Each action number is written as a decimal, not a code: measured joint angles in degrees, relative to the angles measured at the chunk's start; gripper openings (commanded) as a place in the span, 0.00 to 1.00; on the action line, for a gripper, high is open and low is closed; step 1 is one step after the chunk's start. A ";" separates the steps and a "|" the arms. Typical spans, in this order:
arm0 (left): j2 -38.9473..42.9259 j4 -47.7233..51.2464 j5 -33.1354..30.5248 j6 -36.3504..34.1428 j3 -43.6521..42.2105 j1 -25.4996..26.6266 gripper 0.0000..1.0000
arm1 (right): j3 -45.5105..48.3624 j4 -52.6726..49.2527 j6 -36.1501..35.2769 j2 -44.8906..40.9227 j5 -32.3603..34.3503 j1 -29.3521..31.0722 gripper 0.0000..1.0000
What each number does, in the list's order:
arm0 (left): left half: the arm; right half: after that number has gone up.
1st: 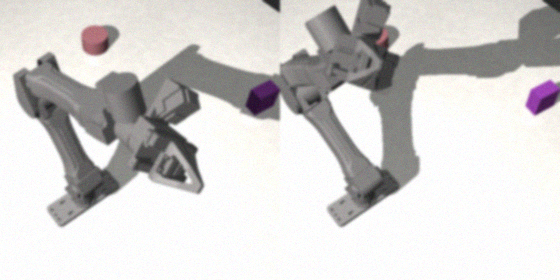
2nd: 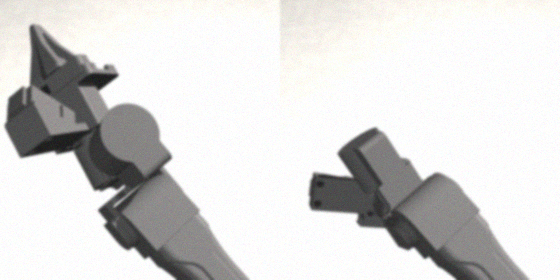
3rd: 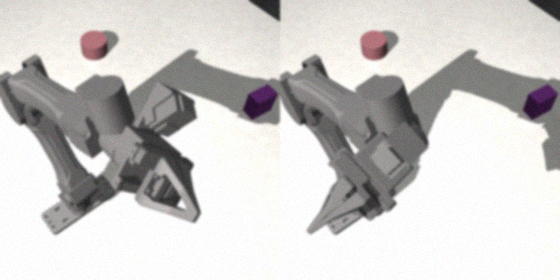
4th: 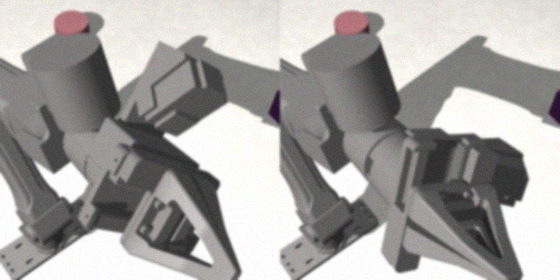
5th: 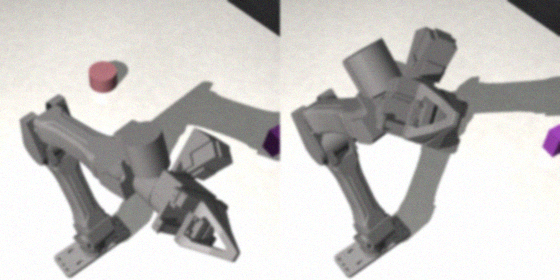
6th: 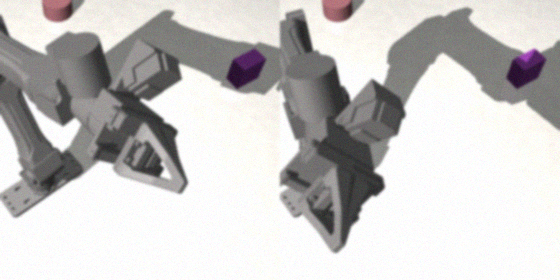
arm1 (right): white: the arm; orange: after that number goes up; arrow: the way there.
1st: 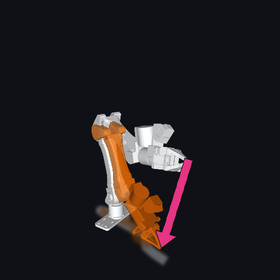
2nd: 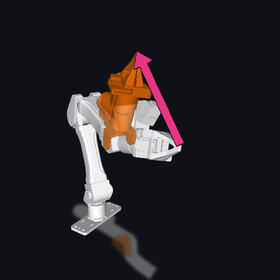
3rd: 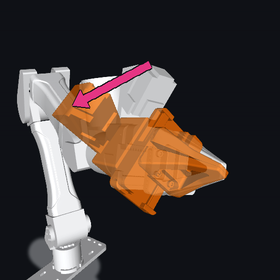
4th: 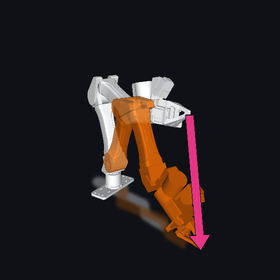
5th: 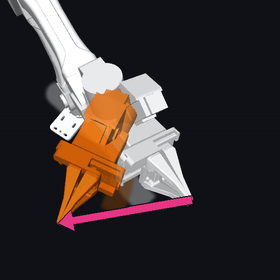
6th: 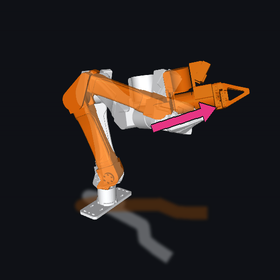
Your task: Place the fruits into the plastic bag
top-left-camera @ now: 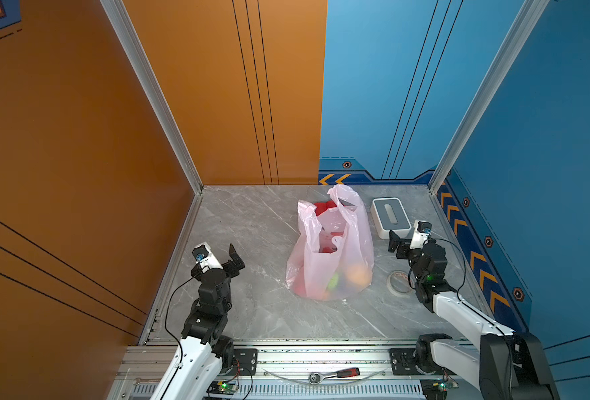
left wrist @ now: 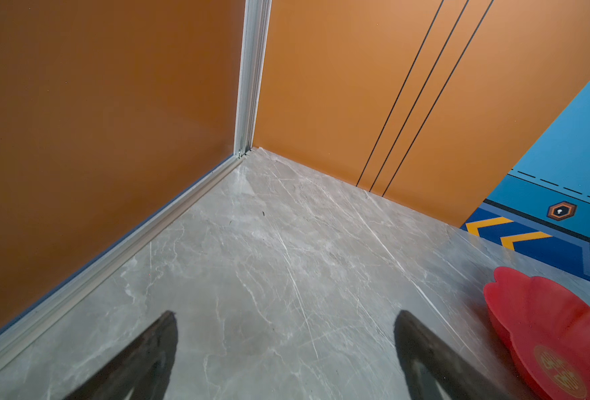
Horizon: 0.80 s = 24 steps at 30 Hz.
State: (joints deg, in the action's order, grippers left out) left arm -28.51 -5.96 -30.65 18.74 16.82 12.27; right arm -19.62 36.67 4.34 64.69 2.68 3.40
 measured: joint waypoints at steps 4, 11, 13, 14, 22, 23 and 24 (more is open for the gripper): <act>-2.16 -4.13 -0.31 -3.41 -1.22 -0.33 0.98 | 1.40 2.95 -1.09 3.28 0.63 0.00 1.00; -9.81 -10.38 -0.22 -8.11 -2.34 -2.67 0.98 | 3.30 9.14 -2.73 7.30 1.07 0.04 1.00; -12.98 -12.39 -0.17 -8.70 -2.78 -3.91 0.98 | 3.80 10.75 -3.04 8.31 1.18 0.04 1.00; -14.80 -13.51 -0.11 -8.90 -2.89 -4.57 0.98 | 4.02 11.54 -3.08 8.81 1.29 0.02 1.00; -30.08 -23.08 3.02 -12.63 -2.78 -6.60 0.98 | 5.18 18.05 -3.08 13.66 1.49 -0.09 1.00; -31.87 -24.24 3.39 -12.96 -2.62 -6.75 0.98 | 5.51 18.73 -3.08 14.23 1.49 -0.09 1.00; -33.57 -25.40 3.72 -13.18 -2.43 -6.97 0.98 | 5.79 19.32 -3.08 14.60 1.49 -0.09 1.00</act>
State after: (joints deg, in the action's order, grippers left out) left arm -62.08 -31.35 -26.94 5.56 14.39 5.30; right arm -13.82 55.99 1.26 79.29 4.16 3.31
